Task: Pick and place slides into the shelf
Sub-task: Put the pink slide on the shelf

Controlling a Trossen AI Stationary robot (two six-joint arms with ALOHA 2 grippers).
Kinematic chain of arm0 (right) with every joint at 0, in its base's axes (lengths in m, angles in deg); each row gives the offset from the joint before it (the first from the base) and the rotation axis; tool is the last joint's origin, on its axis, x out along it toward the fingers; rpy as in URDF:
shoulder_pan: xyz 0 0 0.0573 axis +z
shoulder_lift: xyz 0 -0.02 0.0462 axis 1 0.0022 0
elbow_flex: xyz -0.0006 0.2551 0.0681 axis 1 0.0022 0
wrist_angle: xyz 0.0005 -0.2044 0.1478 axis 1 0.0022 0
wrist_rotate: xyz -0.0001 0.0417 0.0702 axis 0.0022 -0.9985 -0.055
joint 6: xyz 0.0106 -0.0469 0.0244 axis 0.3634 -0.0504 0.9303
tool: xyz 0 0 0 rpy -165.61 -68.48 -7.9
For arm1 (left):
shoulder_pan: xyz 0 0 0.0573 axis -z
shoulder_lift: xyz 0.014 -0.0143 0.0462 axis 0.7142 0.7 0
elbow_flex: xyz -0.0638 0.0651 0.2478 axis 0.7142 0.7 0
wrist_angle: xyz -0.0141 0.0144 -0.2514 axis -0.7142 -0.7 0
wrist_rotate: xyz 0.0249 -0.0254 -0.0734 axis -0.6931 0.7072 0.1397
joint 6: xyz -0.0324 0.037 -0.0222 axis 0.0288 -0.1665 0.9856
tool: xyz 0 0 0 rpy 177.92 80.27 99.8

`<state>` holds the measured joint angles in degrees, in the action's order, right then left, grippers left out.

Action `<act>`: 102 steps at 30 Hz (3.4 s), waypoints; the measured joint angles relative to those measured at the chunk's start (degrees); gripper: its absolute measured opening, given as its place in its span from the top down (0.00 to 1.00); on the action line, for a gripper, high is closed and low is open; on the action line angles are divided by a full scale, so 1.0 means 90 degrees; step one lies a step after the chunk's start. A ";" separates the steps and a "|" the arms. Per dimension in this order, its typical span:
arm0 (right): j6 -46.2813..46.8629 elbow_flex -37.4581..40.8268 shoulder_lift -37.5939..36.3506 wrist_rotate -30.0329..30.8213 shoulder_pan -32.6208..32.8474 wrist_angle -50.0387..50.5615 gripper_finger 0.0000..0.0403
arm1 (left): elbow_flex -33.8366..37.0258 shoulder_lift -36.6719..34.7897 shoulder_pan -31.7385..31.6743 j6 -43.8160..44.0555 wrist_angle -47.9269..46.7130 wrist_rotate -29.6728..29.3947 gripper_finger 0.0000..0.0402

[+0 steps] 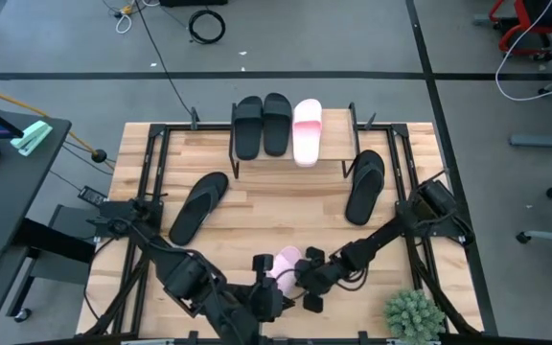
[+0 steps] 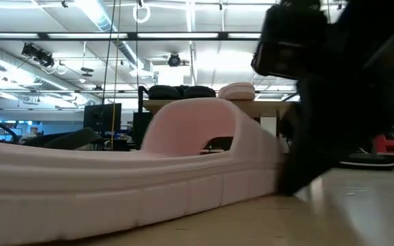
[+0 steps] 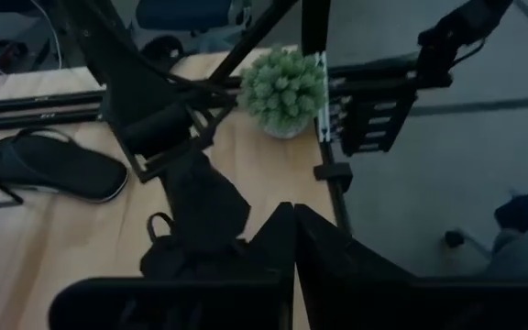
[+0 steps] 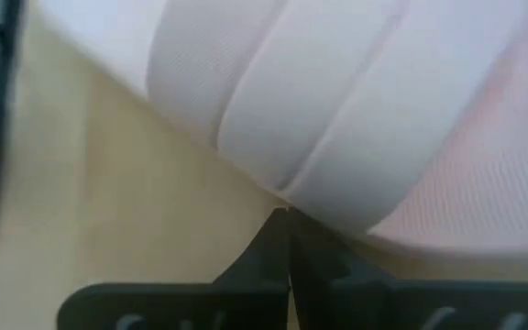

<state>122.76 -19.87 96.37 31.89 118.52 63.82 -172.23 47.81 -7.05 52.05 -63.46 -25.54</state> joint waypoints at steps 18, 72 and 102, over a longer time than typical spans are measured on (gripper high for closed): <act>-0.1251 0.0027 -0.0738 0.0985 -0.0688 0.0867 1.00 | 0.0012 0.0012 0.0140 0.0746 -0.0581 -0.0291 0.94; -0.5140 -0.0036 -0.0194 0.0370 -0.0754 -0.1599 0.54 | 0.0012 0.0015 -0.0291 0.0028 -0.0857 -0.0551 0.93; -0.4568 -0.0027 -0.1084 0.2090 -0.0552 -0.1017 0.98 | 0.0015 0.0017 -0.0176 0.0451 -0.0982 -0.0551 0.96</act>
<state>81.65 -20.11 86.61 50.70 113.55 54.67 -172.10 47.96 -8.63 56.11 -72.30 -30.50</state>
